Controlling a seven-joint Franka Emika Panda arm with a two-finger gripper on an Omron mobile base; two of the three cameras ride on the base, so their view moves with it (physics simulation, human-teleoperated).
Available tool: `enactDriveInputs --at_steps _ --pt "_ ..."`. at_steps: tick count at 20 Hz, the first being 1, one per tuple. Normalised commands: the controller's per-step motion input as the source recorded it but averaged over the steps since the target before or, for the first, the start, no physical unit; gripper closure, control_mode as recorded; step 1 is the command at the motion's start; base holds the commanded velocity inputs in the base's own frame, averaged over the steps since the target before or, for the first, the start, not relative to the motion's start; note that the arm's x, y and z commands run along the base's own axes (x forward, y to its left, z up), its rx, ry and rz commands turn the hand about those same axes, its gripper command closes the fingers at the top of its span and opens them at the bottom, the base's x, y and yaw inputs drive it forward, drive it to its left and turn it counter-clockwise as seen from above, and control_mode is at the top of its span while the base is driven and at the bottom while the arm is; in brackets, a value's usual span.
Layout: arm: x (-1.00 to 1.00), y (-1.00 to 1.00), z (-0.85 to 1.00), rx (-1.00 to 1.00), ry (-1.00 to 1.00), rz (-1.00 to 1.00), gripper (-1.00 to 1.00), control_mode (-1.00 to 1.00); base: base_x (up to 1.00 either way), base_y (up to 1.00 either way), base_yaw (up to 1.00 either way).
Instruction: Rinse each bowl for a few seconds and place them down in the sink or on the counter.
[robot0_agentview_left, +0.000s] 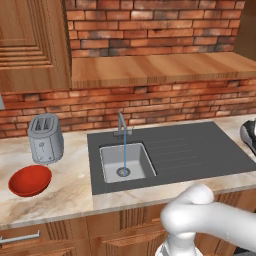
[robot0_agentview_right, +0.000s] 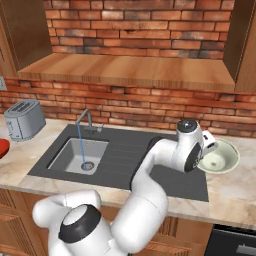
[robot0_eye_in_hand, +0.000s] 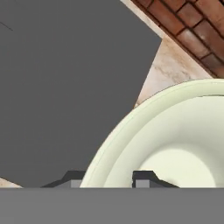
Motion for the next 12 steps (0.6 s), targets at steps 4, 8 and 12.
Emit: enactDriveInputs --at_steps 4,8,12 --pt "-0.03 0.47 0.29 0.00 0.00 0.09 1.00 -1.00 0.00 0.00 0.00" --pt "0.00 0.48 0.22 0.00 0.03 0.11 1.00 -1.00 0.00 0.00 0.00" --pt "-0.01 0.51 0.09 0.00 0.02 0.11 1.00 -1.00 0.00 0.00 0.00"
